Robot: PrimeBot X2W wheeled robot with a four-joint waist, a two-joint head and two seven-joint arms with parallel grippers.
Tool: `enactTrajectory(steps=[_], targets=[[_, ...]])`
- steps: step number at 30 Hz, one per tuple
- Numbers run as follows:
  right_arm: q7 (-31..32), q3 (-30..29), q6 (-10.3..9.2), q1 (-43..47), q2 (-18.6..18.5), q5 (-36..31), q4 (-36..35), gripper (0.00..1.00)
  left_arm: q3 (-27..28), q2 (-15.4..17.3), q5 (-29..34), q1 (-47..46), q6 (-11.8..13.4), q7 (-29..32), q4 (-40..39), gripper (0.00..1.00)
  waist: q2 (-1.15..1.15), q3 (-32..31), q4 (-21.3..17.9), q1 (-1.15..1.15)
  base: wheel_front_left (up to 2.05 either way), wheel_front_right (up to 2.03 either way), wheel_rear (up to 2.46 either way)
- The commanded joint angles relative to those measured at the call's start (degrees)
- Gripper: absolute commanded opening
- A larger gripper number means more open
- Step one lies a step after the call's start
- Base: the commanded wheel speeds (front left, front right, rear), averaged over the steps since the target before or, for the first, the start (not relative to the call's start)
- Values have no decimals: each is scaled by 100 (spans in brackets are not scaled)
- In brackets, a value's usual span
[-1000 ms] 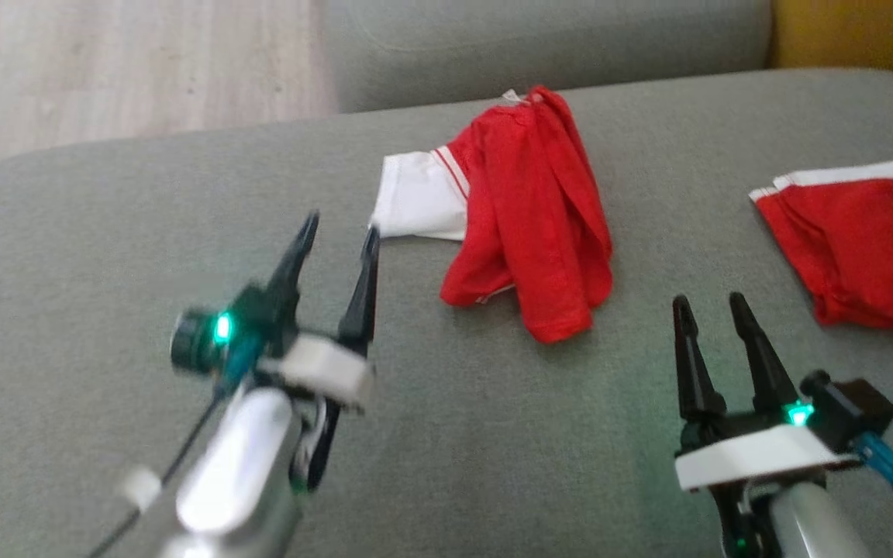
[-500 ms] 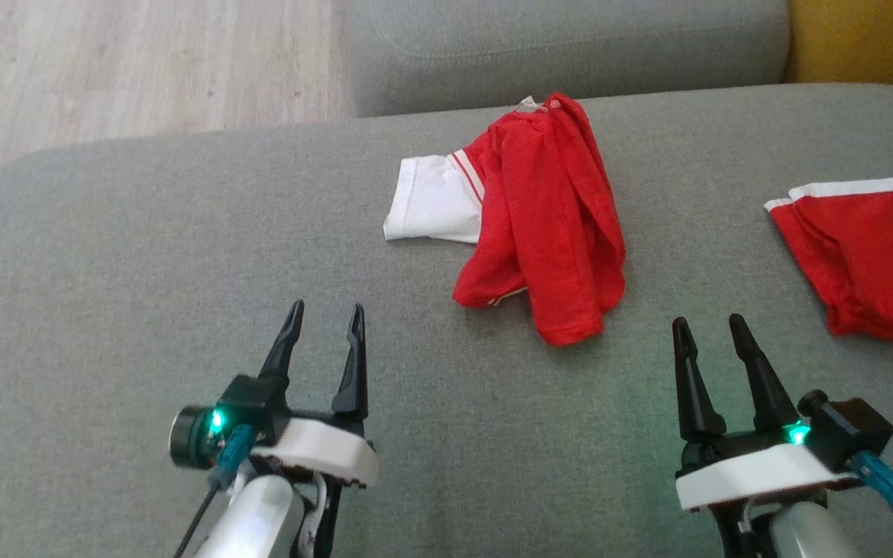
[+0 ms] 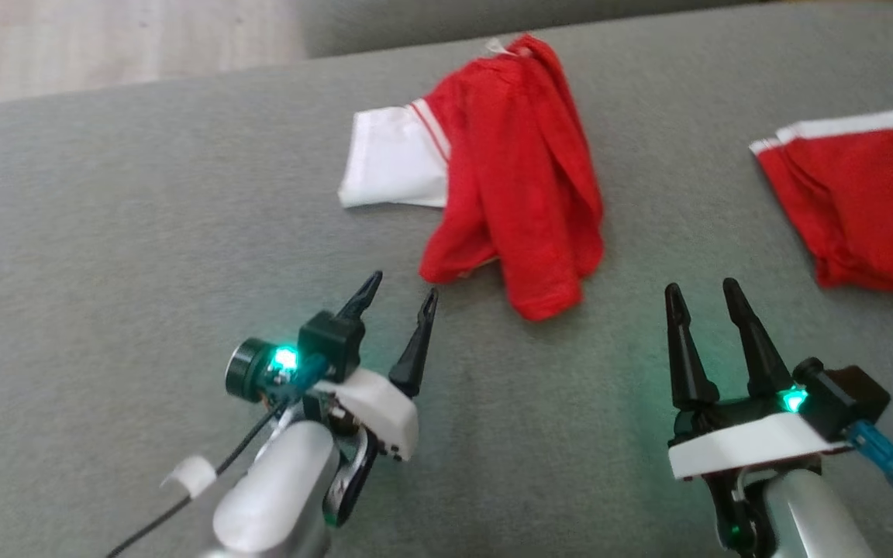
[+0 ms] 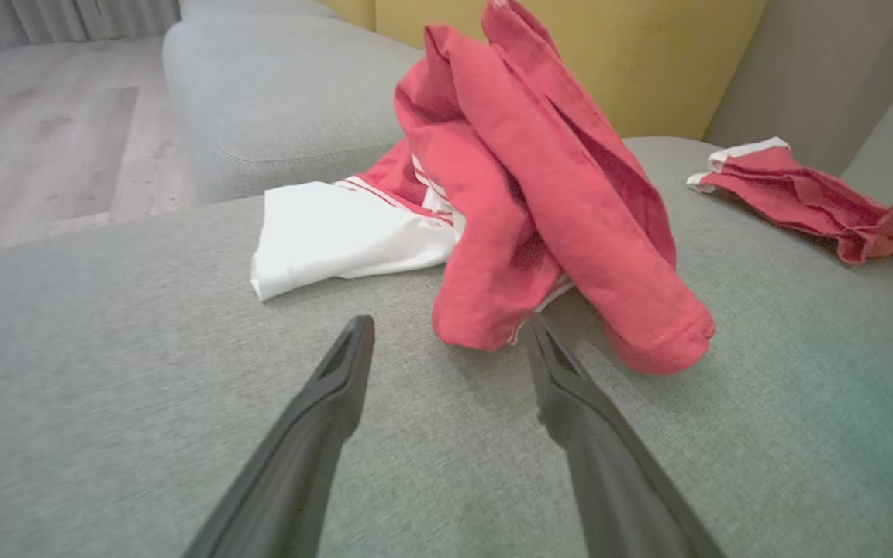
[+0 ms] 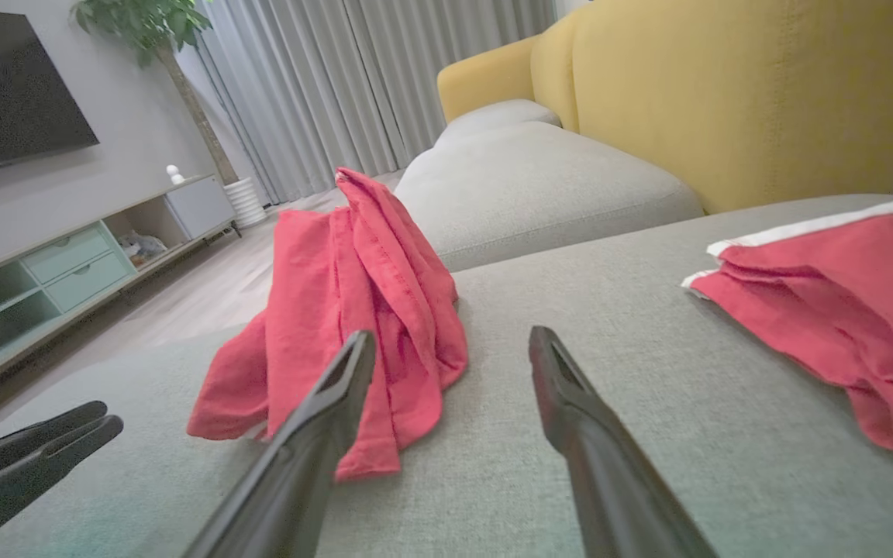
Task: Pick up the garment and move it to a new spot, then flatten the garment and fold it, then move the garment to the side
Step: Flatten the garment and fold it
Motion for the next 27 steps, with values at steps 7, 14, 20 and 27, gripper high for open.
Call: enactTrajectory(steps=[7,14,20,27], targets=[[-63,165,-4,-278,-26,78,-186,100,99,-50,-38,-778,-99,-53,567,100,0,371,-604,-1,0,0,0],[-63,187,-4,-298,-26,129,-188,100,189,-69,-115,-1162,-105,-308,1190,57,0,435,-836,-1,0,0,0],[-63,143,-4,-269,-26,157,-159,100,218,-65,-123,-1293,-88,-683,1499,0,0,300,-832,-1,0,0,0],[-63,117,-4,-188,-26,159,-136,100,358,176,48,-1346,209,-1077,1266,0,0,19,-528,-1,0,0,0]])
